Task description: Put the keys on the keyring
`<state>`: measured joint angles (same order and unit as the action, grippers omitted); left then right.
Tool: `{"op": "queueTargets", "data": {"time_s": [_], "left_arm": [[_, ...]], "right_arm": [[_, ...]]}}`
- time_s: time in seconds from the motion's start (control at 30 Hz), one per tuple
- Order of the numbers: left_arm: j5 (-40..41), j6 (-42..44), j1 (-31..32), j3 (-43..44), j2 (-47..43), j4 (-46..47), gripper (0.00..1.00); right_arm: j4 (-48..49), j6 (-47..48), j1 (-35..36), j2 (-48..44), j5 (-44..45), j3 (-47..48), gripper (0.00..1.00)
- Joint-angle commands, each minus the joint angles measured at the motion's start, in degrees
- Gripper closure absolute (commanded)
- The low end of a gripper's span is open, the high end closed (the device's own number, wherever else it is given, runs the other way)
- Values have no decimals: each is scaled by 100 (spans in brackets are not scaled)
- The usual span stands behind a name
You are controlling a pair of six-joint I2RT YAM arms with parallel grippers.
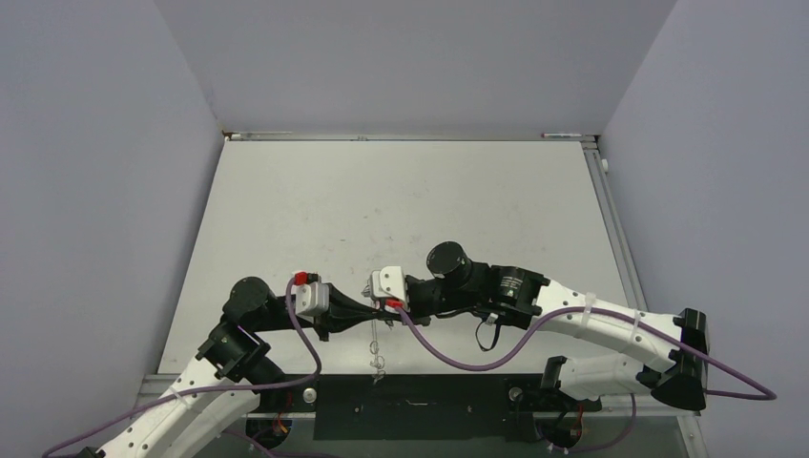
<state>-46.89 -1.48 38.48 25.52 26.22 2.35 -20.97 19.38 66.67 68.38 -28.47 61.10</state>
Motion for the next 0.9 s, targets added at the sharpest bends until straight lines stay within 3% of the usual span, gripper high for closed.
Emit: {"op": "queueTargets", "data": {"time_s": [0.0,0.2,0.33,0.4,0.87], "left_arm": [[-181,-90,46,228,-65,323,100],[-28,24,37,354,-131,121,100],[217,109,37,362,-308,92,100],[297,105,35,345,-409,136,100],[415,-97,11,175,-723,585,100]], "right_arm": [[366,75,45,98,17,367,95],[454,13,60,108,12,378,94],[818,-112,56,-55,86,176,64],[1026,-194,53,-159,169,36,57],[2304,-829,-446,-757,-528,-786,58]]}}
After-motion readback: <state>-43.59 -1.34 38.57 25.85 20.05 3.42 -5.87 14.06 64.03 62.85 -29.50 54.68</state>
